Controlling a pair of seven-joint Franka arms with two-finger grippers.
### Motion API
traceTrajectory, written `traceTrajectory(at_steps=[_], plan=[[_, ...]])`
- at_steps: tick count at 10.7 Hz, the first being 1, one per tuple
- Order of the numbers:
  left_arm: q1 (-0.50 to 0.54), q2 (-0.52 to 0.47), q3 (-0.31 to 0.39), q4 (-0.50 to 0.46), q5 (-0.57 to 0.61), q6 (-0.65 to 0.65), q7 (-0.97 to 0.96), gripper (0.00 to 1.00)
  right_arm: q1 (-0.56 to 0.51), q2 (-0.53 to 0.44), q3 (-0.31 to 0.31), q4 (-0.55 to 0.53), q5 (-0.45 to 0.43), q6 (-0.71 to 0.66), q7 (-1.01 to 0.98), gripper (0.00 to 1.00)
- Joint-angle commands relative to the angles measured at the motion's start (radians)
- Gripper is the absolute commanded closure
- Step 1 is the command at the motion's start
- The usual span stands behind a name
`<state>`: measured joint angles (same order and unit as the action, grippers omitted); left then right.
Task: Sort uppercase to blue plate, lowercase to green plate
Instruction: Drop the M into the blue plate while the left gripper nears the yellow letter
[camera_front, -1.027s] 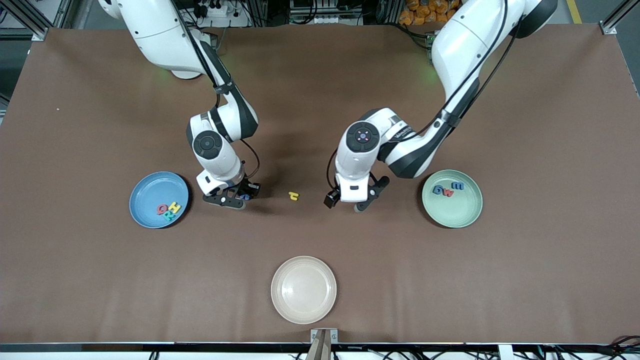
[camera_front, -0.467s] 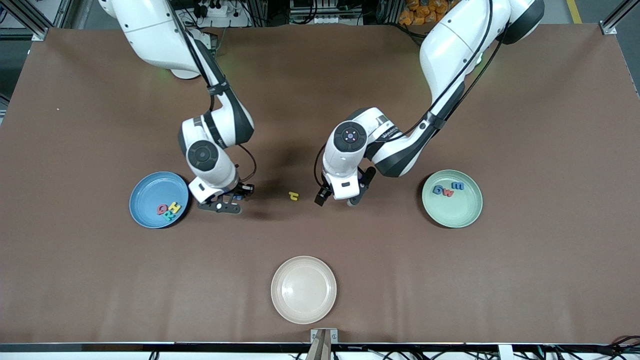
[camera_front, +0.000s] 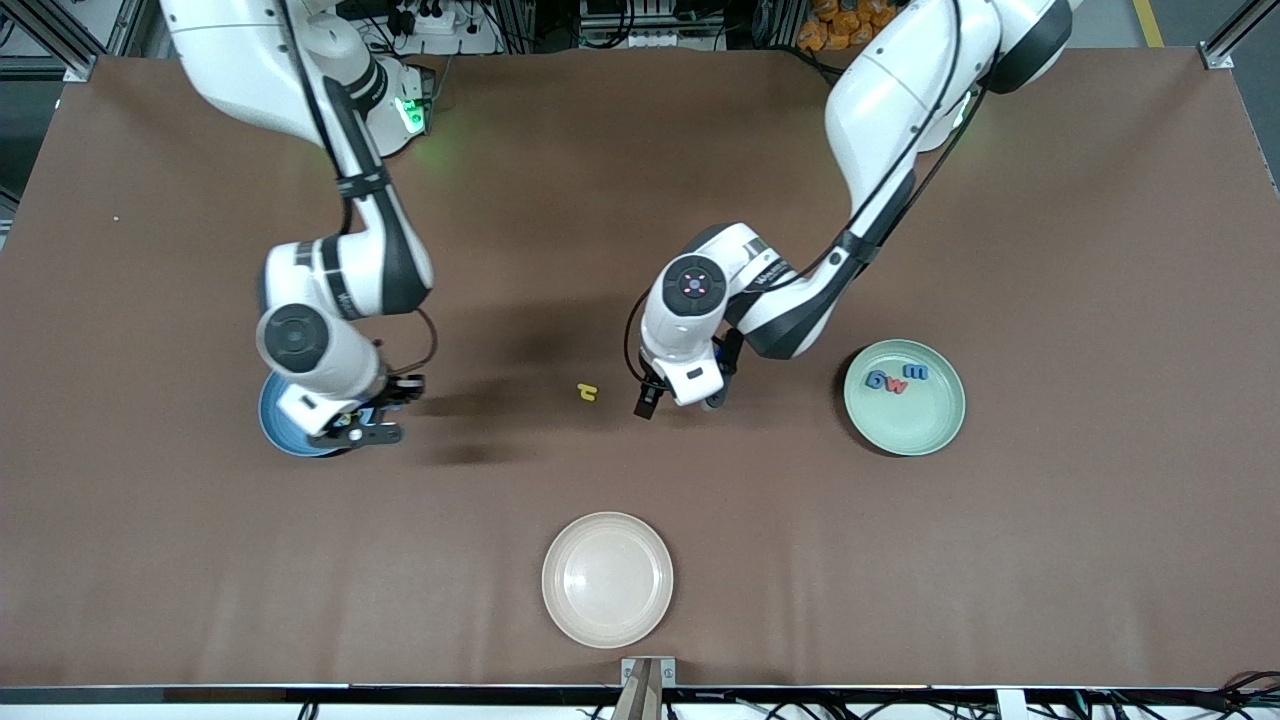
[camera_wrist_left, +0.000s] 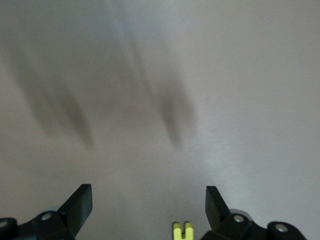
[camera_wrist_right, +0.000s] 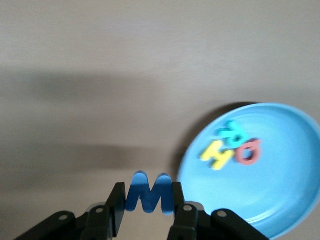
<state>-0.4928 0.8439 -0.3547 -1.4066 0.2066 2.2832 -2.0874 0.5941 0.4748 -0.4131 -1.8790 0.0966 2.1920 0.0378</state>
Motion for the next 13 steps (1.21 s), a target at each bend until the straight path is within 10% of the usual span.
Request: traceTrajectory(at_steps=[1, 8, 13], plan=[[-0.058, 0.046, 0.023, 0.060, -0.023, -0.010, -0.051, 0.00, -0.019, -0.019, -0.038, -0.035, -0.008, 0.003, -0.128, 0.76], [-0.110, 0.132, 0.059, 0.181, -0.023, 0.035, -0.083, 0.00, -0.151, -0.028, -0.041, -0.245, 0.005, 0.300, -0.409, 0.72], [-0.076, 0.141, 0.059, 0.182, -0.124, 0.166, -0.178, 0.00, -0.151, -0.033, -0.041, -0.253, 0.006, 0.299, -0.406, 0.37]])
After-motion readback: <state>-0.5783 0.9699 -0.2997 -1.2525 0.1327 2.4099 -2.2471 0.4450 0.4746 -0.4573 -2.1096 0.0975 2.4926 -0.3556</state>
